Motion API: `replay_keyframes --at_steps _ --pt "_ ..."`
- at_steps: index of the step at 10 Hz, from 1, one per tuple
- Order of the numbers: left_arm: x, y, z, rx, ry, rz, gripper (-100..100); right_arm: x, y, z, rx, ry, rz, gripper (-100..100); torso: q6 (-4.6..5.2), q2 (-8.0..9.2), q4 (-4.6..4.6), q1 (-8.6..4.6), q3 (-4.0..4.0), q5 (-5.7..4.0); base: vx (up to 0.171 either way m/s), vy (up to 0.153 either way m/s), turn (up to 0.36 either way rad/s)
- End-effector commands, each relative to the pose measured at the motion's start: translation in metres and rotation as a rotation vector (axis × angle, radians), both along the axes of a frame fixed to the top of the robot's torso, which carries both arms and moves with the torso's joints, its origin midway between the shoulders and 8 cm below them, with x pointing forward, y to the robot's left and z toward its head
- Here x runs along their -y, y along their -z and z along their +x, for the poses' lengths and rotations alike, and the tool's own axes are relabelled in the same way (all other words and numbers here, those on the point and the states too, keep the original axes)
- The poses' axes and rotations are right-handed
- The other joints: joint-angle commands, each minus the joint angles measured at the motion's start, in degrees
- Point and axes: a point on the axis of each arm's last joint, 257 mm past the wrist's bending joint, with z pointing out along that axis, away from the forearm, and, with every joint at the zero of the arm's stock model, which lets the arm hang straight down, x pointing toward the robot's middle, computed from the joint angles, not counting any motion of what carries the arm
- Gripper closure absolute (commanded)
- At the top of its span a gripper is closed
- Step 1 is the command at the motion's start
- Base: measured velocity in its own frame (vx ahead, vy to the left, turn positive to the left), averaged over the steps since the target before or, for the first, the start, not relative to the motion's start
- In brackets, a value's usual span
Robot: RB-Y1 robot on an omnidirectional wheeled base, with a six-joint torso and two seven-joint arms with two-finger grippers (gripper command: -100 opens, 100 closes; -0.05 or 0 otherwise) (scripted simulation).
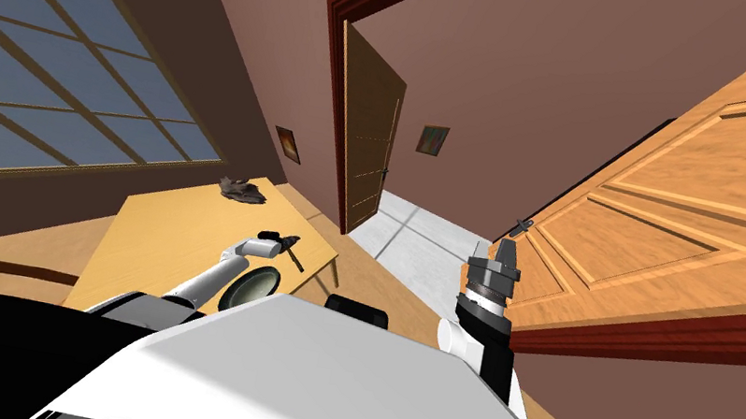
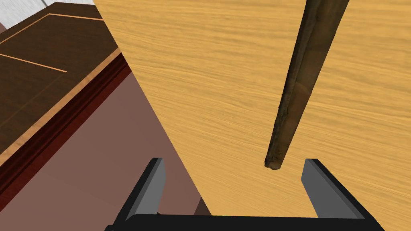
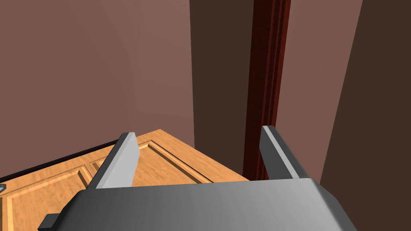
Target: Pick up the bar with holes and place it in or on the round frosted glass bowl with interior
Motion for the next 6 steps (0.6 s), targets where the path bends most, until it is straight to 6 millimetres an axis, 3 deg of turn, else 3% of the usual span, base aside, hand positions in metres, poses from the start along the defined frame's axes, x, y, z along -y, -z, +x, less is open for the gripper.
replay_keyframes --at_steps 1,6 --pt "-0.006 0.01 -0.011 -0.063 -0.015 -0.011 -100 0.0 0.0 0.0 0.0 0.0 0.0 0 0.0 0.0 0.0 0.0 0.0 0.0 0.014 0.012 -0.069" --pt "-0.014 0.033 -0.044 -0.209 -0.052 -0.051 -100 0.0 0.0 0.0 0.0 0.0 0.0 0 0.02 -0.02 0.0 0.0 -0.01 0.0 0.014 0.015 -0.058"
